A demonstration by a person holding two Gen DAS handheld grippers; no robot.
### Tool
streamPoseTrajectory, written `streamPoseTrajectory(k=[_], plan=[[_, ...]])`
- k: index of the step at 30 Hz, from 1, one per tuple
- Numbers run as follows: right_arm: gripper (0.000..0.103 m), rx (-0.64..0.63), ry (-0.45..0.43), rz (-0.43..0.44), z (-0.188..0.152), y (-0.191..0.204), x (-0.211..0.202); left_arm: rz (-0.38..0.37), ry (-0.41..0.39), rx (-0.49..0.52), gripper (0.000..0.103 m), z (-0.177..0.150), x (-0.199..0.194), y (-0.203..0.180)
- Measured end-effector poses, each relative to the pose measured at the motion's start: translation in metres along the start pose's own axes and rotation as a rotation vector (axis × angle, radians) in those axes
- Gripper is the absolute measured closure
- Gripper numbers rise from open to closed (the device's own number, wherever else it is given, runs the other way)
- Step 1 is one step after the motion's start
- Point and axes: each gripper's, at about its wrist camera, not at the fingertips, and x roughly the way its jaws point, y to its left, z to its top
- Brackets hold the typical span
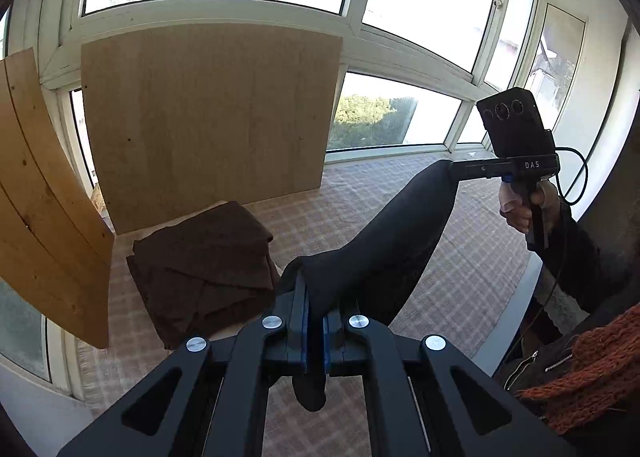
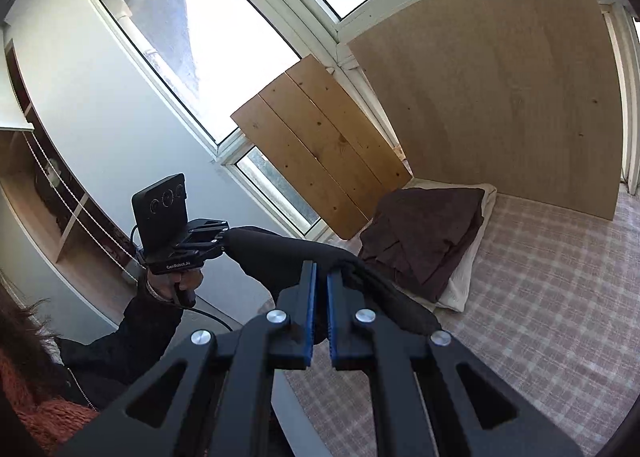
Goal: Fold clothes
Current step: 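Lift the folded shorts with both tools onto the clothes stack, then open both tools and press the shorts flat on the stack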
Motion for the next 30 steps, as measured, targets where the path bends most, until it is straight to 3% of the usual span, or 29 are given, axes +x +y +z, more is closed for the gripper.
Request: streamPoseTrajectory(k=[6,12,18,22,24,25,27,30], plan=[[0.098,0.004,0.042,-0.123,0.050,-0.029,0.081,0.014,0.086,0.031,0.099,0.025,0.032,0.081],[0.098,-0.028,0.107,-0.357,0.107,-0.093,0.168,0.061,0.217,0.026,0.099,0.044,0.124,0.172],[0.098,-0.054,0.232,-0.550,0.119,-0.161,0.240,0.104,0.354,0.049,0.098,0.037,0.208,0.221],[0.095,-0.042,0.317,-0.617,0.112,-0.196,0.266,0.149,0.409,0.025,0.083,0.030,0.238,0.241],[0.089,-0.027,0.343,-0.634,0.109,-0.208,0.273,0.204,0.407,0.010,0.059,0.032,0.239,0.253],[0.079,-0.024,0.334,-0.637,0.110,-0.209,0.271,0.234,0.405,0.004,0.059,0.034,0.238,0.258],[0.068,0.000,0.309,-0.629,0.114,-0.212,0.263,0.283,0.391,-0.001,0.060,0.038,0.230,0.264],[0.067,0.020,0.253,-0.629,0.121,-0.206,0.242,0.316,0.347,0.009,0.059,0.044,0.209,0.258]])
